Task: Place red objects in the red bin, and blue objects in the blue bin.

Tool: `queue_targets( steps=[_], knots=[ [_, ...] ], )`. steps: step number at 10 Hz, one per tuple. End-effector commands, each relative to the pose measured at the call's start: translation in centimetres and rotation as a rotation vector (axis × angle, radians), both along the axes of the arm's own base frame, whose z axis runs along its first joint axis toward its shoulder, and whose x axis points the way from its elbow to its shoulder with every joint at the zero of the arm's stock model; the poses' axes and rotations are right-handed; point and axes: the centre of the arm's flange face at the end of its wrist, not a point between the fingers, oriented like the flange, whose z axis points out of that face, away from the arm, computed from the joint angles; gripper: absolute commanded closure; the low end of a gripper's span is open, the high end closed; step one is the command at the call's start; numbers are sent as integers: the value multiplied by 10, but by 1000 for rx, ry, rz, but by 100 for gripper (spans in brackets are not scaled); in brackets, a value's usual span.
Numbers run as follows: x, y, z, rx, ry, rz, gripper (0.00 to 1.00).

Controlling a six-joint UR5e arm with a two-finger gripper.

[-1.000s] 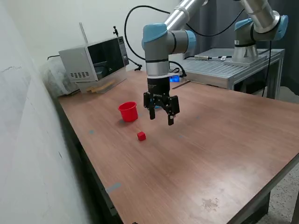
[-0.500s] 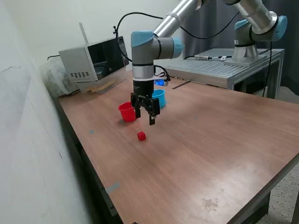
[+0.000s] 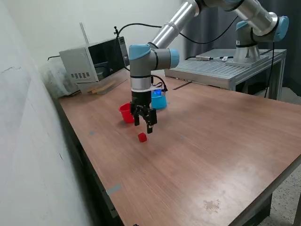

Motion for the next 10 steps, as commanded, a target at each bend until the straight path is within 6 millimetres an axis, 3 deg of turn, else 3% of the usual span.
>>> queue_targets(
  steps=[1,3,4,10],
  knots=[
    [-6,1,-5,1,14,-1,0],
    [-6,1,-5,1,17,-1,0],
    [-5,1,-6,2,14,-1,100],
    [3,-2,-18,-1,-14,4,100]
  ],
)
